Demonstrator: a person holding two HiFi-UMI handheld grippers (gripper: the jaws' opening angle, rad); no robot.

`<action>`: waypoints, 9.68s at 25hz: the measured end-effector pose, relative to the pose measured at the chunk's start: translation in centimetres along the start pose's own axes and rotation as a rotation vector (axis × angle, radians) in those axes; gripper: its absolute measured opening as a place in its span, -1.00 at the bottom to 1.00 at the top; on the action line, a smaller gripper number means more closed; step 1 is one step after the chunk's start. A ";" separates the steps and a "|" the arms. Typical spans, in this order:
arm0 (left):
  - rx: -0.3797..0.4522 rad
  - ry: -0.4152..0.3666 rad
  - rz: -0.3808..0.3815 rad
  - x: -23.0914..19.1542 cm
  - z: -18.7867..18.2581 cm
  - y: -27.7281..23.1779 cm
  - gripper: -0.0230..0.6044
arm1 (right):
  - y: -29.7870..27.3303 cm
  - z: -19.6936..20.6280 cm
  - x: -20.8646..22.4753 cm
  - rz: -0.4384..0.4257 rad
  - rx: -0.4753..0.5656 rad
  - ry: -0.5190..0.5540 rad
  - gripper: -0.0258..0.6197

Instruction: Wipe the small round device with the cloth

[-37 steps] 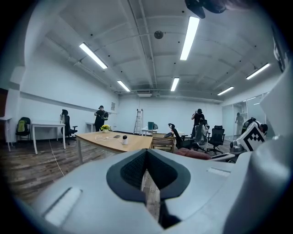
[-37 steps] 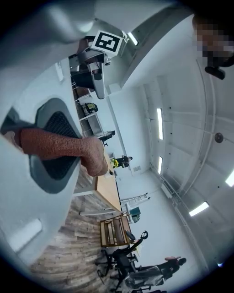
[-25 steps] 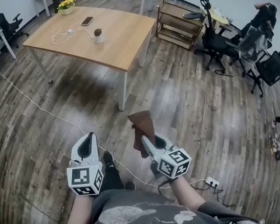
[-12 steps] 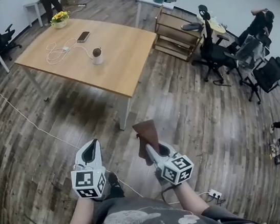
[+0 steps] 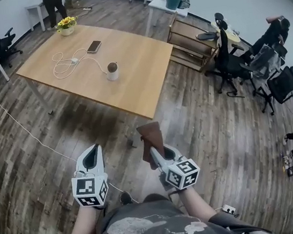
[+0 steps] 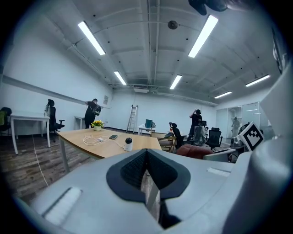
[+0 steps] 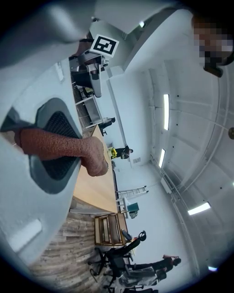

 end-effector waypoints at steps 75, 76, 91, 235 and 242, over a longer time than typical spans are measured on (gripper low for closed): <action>-0.146 0.039 -0.152 -17.6 -5.7 -33.9 -0.87 | -41.9 -10.0 10.0 -0.353 -0.343 0.291 -0.68; -0.146 0.037 -0.157 -17.7 -5.7 -33.7 -0.87 | -42.4 -9.9 9.9 -0.353 -0.352 0.289 -0.68; -0.211 0.045 -0.066 -20.1 -3.5 -34.4 -0.87 | -44.7 -6.2 11.9 -0.172 -0.502 0.153 -0.68; -0.250 0.122 -0.089 -24.9 -2.7 -34.7 -0.87 | -49.3 -9.8 8.4 0.082 -0.378 -0.270 -0.67; -0.257 0.123 -0.080 -26.1 -2.7 -35.0 -0.87 | -49.7 -7.3 8.9 0.126 -0.422 -0.327 -0.67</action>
Point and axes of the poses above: the fingertips, and each gripper's own axes: y backward along the fingers, x to its right, z out of its underside, the point moved 3 cm from there along y, backward along the fingers
